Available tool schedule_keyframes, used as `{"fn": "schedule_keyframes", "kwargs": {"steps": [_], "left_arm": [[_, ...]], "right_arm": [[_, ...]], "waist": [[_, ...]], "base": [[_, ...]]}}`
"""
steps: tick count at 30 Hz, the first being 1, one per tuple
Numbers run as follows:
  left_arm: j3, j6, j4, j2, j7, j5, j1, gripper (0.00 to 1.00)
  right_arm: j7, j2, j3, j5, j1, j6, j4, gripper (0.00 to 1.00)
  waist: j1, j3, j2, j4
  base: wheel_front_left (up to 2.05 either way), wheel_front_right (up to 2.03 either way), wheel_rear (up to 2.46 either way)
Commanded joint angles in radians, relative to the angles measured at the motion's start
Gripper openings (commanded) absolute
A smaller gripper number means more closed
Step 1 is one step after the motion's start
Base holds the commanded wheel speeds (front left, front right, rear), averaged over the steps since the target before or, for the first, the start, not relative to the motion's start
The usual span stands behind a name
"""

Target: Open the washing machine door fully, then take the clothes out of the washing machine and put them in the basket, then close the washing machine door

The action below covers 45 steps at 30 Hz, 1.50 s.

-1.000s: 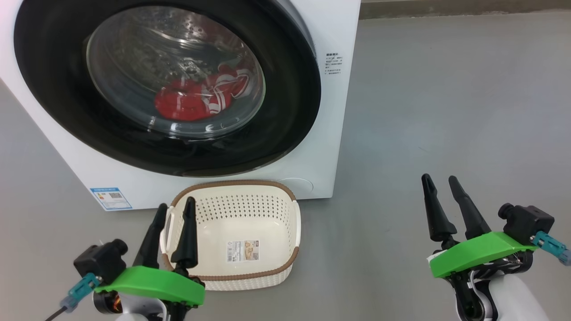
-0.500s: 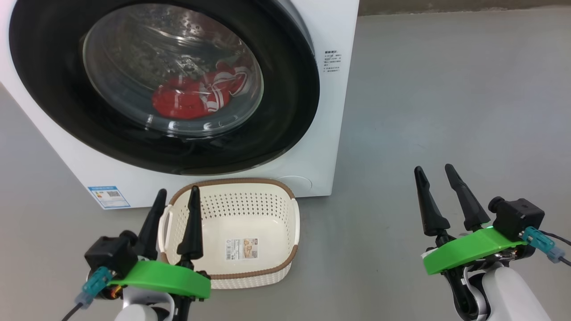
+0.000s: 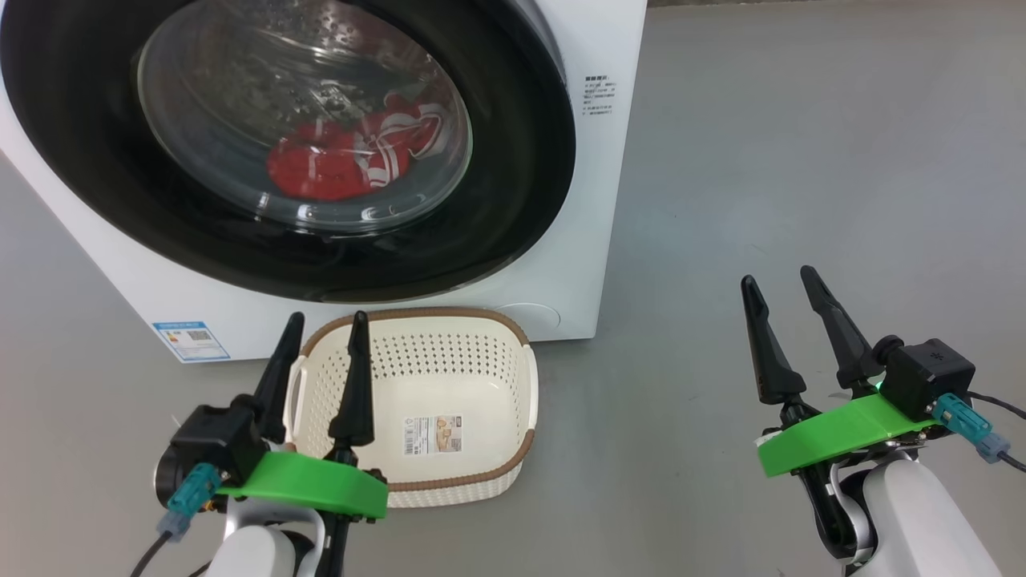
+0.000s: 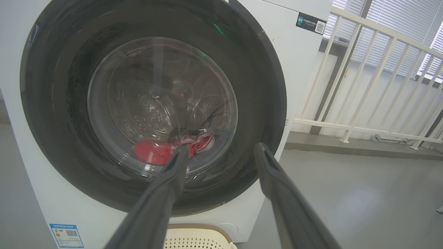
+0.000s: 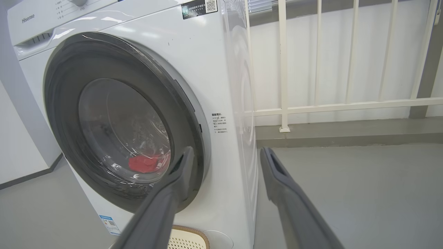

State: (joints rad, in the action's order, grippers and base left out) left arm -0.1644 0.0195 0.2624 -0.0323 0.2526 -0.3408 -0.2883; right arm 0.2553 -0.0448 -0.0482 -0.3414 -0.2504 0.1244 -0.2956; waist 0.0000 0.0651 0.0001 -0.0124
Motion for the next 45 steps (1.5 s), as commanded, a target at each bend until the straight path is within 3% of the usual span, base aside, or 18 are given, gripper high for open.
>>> {"fn": "schedule_keyframes", "kwargs": {"steps": [1, 25, 26, 27, 28, 29, 30, 35, 42, 45], "left_arm": [[0.027, 0.008, -0.026, -0.018, 0.009, 0.009, -0.033, 1.0], [0.018, 0.012, -0.043, -0.018, 0.009, 0.005, -0.037, 1.0], [0.016, 0.012, -0.048, -0.018, 0.009, 0.005, -0.038, 1.0], [0.014, 0.013, -0.053, -0.018, 0.009, 0.005, -0.04, 1.0], [0.011, 0.013, -0.059, -0.018, 0.009, 0.006, -0.042, 1.0], [0.009, 0.013, -0.065, -0.018, 0.009, 0.006, -0.043, 1.0], [0.006, 0.013, -0.069, -0.018, 0.009, 0.008, -0.045, 1.0], [-0.012, 0.015, -0.103, -0.018, 0.009, 0.011, -0.052, 1.0], [-0.038, 0.015, -0.141, -0.018, 0.009, 0.009, -0.079, 1.0], [-0.041, 0.016, -0.154, -0.018, 0.009, 0.012, -0.085, 1.0]], "right_arm": [[0.006, -0.005, -0.024, 0.007, -0.038, 0.006, 0.027, 1.0], [0.006, -0.005, -0.016, 0.002, -0.053, 0.006, 0.028, 1.0], [0.006, -0.005, -0.016, 0.0, -0.057, 0.006, 0.027, 0.66], [0.006, -0.005, -0.018, -0.001, -0.063, 0.006, 0.026, 0.47], [0.006, -0.005, -0.02, 0.001, -0.069, 0.006, 0.024, 0.36], [0.006, -0.005, -0.021, 0.003, -0.076, 0.006, 0.021, 0.15], [0.006, -0.005, -0.023, 0.004, -0.084, 0.006, 0.018, 0.0], [0.006, -0.005, -0.028, -0.014, -0.131, 0.006, 0.006, 0.0], [-0.004, -0.005, -0.028, -0.259, -0.233, 0.006, -0.032, 0.0], [-0.016, -0.005, -0.022, -0.297, -0.263, 0.006, -0.039, 0.0]], "waist": [[0.0, 0.001, -0.0001, 0.0], [0.0, 0.022, -0.0001, 0.01], [0.0, 0.029, -0.0001, 0.012], [0.0, 0.035, -0.0001, 0.014], [0.0, 0.042, -0.0001, 0.016], [0.0, 0.049, -0.0001, 0.018], [0.0, 0.056, -0.0001, 0.02], [0.0, 0.092, -0.0001, 0.035], [0.0, 0.159, -0.0001, 0.066], [0.0, 0.177, -0.0001, 0.07]], "base": [[0.0, 0.0, 0.0], [0.0, 0.0, 0.0], [0.0, 0.0, 0.0], [0.0, 0.0, 0.0], [0.0, 0.0, 0.0], [0.0, 0.0, 0.0], [0.0, 0.0, 0.0], [0.0, 0.0, 0.0], [0.0, 0.0, 0.0], [0.0, 0.0, 0.0]]}}
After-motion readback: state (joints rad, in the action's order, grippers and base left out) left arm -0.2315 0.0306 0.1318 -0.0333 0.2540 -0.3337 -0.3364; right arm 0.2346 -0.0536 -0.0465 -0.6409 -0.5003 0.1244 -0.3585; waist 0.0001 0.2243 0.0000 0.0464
